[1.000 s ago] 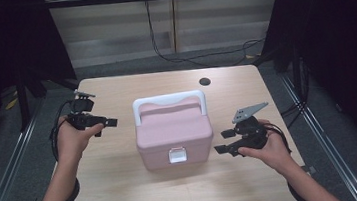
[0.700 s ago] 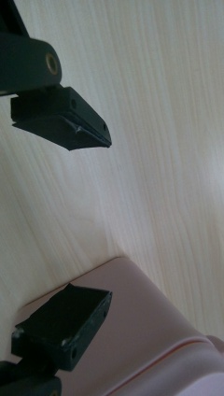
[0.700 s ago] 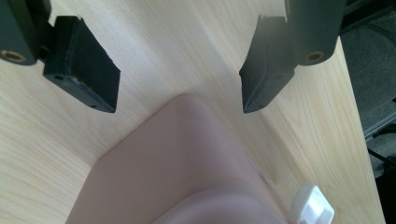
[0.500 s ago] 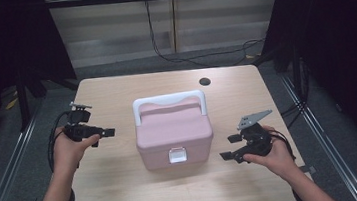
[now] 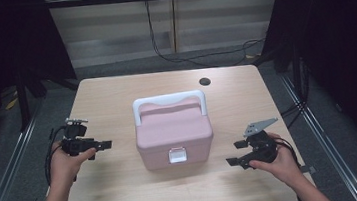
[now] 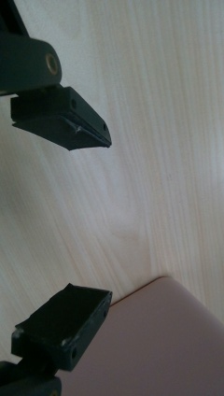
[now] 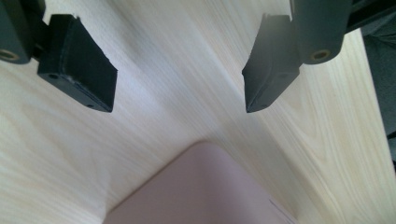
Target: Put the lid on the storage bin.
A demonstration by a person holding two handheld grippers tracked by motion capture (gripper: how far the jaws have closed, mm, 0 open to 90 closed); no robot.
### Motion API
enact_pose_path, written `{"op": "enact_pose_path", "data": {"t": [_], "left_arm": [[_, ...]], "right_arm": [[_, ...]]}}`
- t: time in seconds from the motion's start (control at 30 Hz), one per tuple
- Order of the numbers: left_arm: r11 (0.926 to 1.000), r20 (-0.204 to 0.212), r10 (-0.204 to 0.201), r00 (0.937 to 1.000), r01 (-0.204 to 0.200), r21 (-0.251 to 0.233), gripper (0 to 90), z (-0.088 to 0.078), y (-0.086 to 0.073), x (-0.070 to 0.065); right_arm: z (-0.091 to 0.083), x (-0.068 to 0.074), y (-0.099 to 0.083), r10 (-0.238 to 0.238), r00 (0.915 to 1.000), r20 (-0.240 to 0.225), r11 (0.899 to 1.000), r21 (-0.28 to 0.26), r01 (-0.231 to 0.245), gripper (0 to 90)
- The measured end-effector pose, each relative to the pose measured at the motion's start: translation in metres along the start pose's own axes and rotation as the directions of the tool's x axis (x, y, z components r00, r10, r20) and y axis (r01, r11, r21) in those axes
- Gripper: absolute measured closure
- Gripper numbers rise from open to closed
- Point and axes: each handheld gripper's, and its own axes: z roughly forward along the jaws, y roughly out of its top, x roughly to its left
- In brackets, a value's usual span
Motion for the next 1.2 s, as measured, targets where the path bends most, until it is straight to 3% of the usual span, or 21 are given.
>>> {"op": "enact_pose_path", "data": {"t": [0.3, 0.67, 0.83, 0.93, 1.03, 1.2], "left_arm": [[1.0000, 0.015, 0.009, 0.9998, -0.009, 0.002, 21.4, 0.008, -0.022, 0.007], [0.9983, 0.020, 0.056, 0.9982, -0.056, -0.012, 21.2, 0.012, -0.040, 0.011], [0.9943, 0.006, 0.106, 0.9943, -0.106, -0.011, 20.3, 0.015, -0.049, 0.011], [0.9926, 0.006, 0.120, 0.9927, -0.120, -0.019, 20.2, 0.017, -0.053, 0.010], [0.9867, -0.004, 0.161, 0.9869, -0.161, -0.021, 19.6, 0.018, -0.056, 0.009], [0.9827, -0.021, 0.183, 0.9829, -0.183, -0.025, 18.3, 0.017, -0.060, 0.007]], "right_arm": [[0.009, -0.003, -0.019, 0.008, 0.9999, 0.010, 1.000, 0.028, -0.009, 25.3], [0.016, -0.004, -0.028, -0.007, 0.9998, 0.020, 0.999, 0.040, 0.006, 24.4], [0.020, -0.006, -0.033, -0.011, 0.9994, 0.034, 0.998, 0.057, 0.009, 24.4], [0.019, -0.006, -0.034, -0.016, 0.9990, 0.042, 0.999, 0.047, 0.014, 24.3], [0.020, -0.006, -0.037, -0.034, 0.9984, 0.045, 0.999, 0.030, 0.032, 23.9], [0.020, -0.007, -0.042, -0.055, 0.9971, 0.054, 0.998, -0.001, 0.055, 23.3]]}}
